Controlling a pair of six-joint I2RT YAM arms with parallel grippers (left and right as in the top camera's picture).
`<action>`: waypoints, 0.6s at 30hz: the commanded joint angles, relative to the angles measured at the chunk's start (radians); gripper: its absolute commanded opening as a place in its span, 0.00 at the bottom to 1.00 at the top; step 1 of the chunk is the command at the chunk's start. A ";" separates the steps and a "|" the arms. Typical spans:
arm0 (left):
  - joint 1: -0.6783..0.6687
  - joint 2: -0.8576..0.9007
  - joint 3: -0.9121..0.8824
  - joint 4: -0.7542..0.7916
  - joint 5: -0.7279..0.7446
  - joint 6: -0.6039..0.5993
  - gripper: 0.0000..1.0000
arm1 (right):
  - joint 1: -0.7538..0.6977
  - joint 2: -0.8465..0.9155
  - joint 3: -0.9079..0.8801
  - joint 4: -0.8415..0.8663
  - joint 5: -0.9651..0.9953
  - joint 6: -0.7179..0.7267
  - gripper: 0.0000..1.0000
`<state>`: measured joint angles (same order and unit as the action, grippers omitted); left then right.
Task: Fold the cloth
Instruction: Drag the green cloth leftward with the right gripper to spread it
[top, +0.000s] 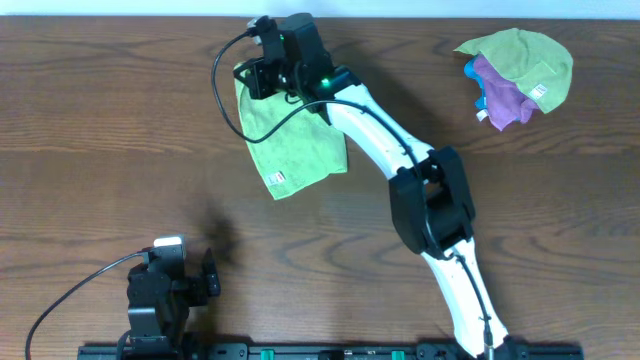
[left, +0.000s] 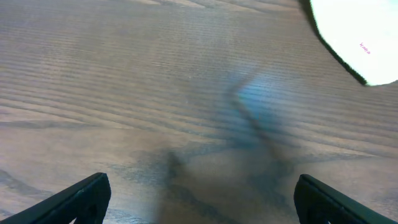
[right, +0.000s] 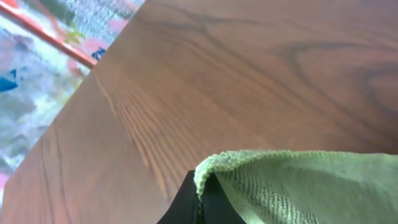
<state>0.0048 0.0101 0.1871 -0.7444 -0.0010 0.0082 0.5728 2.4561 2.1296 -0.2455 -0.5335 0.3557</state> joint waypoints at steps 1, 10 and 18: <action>0.000 -0.006 -0.022 -0.013 -0.010 0.015 0.95 | -0.011 -0.005 0.019 -0.047 -0.004 -0.046 0.01; 0.000 -0.006 -0.022 -0.013 -0.010 0.015 0.95 | -0.204 -0.187 0.051 -0.513 0.235 -0.219 0.01; 0.000 -0.006 -0.022 -0.013 -0.010 0.015 0.95 | -0.440 -0.368 0.051 -0.914 0.628 -0.268 0.19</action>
<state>0.0048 0.0101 0.1867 -0.7441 -0.0010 0.0082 0.1810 2.1250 2.1654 -1.1172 -0.0975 0.1268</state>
